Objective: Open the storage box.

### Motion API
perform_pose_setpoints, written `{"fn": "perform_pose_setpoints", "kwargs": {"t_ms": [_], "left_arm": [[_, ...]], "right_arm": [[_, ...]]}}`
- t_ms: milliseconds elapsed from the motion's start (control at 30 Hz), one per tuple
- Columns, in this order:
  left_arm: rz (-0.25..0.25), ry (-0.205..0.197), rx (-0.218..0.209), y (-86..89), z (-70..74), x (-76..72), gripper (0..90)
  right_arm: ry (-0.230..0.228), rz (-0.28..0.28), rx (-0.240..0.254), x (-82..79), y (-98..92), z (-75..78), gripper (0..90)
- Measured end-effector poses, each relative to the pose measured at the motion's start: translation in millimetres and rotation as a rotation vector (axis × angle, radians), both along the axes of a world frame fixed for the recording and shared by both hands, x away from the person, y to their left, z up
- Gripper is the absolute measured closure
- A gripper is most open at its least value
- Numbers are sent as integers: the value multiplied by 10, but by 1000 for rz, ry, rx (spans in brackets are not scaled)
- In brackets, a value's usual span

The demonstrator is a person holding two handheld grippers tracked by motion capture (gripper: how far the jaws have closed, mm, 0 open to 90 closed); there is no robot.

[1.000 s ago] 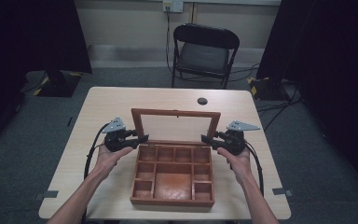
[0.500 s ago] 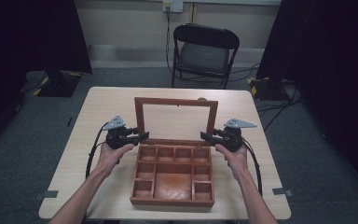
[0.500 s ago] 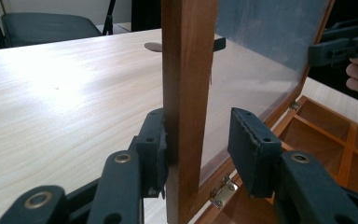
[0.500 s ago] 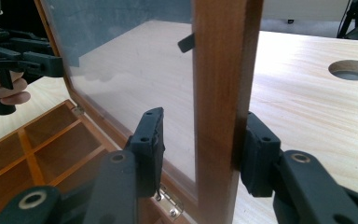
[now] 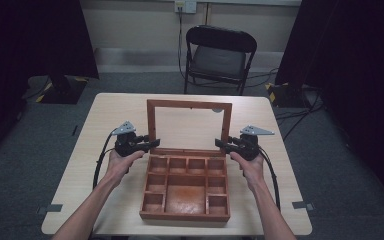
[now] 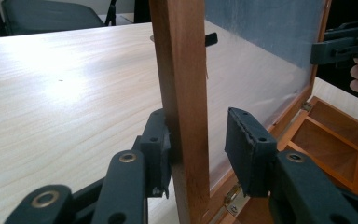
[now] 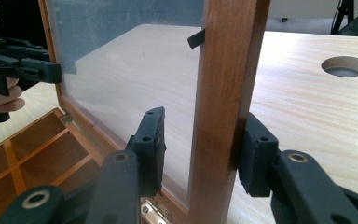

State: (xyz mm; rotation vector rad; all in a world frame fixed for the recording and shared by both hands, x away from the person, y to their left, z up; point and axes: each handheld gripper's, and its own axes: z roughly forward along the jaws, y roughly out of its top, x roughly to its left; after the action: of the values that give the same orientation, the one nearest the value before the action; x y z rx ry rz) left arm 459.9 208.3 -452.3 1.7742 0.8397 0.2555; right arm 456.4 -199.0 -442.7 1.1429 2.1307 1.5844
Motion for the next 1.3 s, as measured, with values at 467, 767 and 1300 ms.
{"fn": "perform_pose_setpoints", "kwargs": {"t_ms": [467, 767, 1300], "left_arm": [[18, 45, -22, -36, -48, 71, 554], [13, 92, -22, -67, -127, 146, 508], [4, 176, -1, -103, -222, 246, 389]], "right_arm": [[20, -49, 15, 59, 63, -52, 509], [79, -75, 33, 168, 90, -156, 427], [161, -105, -12, 305, 225, -240, 234]]}}
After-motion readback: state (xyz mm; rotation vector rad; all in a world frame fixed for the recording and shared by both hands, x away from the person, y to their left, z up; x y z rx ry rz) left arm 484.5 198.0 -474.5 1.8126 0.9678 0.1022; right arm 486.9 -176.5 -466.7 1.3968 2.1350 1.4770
